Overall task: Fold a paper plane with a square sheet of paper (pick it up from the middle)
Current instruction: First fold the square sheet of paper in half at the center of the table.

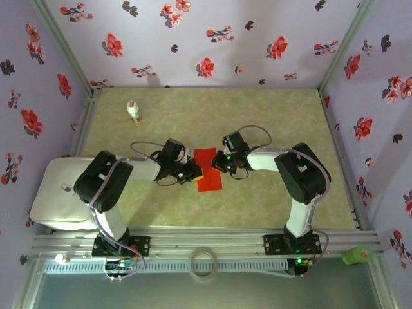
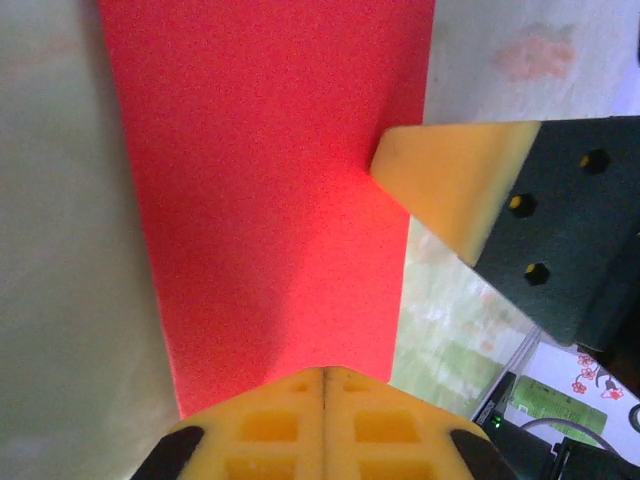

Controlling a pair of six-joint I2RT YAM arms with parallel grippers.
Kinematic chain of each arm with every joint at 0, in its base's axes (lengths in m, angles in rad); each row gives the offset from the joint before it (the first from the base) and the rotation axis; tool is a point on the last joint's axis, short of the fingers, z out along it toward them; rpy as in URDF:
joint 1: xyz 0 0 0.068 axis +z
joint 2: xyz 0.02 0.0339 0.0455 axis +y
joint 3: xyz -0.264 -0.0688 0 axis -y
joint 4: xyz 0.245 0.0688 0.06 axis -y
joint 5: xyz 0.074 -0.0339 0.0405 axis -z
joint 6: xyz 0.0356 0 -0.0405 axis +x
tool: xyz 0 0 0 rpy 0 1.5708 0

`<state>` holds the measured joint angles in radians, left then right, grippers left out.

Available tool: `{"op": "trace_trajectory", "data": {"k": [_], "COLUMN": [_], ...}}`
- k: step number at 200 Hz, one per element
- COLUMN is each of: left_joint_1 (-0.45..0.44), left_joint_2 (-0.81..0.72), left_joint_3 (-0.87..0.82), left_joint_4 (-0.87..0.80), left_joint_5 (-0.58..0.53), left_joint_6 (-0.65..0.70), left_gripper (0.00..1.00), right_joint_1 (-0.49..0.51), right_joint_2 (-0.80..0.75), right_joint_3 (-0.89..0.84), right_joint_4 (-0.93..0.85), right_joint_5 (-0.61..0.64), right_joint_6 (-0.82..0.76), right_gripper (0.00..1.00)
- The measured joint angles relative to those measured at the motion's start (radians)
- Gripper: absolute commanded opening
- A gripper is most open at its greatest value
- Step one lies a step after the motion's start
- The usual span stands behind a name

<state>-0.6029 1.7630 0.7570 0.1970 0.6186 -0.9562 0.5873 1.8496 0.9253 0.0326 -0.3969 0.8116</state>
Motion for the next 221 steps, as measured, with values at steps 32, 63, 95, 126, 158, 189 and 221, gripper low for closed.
{"op": "trace_trajectory", "data": {"k": [32,63,95,126,158,189,221], "left_joint_1": [0.000,0.000,-0.003,-0.014,0.003,0.092,0.118], "left_joint_2": [0.012,0.008,-0.031,-0.154,-0.314,-0.283,-0.166], "left_joint_3": [-0.040,-0.064,-0.110,-0.152,-0.120,-0.038,0.102], "left_joint_4": [0.024,0.064,0.080,-0.011,-0.108,-0.141,-0.177], "left_joint_5": [-0.005,-0.004,-0.010,-0.040,-0.126,-0.135,-0.110], "left_joint_6": [-0.003,0.001,0.000,-0.011,-0.006,-0.001,0.027], "left_gripper": [0.05,0.06,0.09,0.15,0.18,0.18,0.18], "right_joint_1": [0.000,0.000,0.000,0.002,0.020,0.053,0.048], "right_joint_2": [0.000,0.000,0.000,0.001,0.031,0.029,-0.095], "right_joint_3": [-0.002,-0.003,0.000,0.027,0.126,0.175,0.097], "right_joint_4": [0.002,0.004,-0.001,-0.058,-0.212,-0.317,-0.300], "right_joint_5": [0.000,0.000,-0.001,-0.011,-0.017,0.029,0.091], "right_joint_6": [0.000,0.000,-0.019,-0.092,-0.213,-0.249,-0.169], "right_gripper": [0.00,0.00,0.00,0.00,0.00,0.05,0.13]}}
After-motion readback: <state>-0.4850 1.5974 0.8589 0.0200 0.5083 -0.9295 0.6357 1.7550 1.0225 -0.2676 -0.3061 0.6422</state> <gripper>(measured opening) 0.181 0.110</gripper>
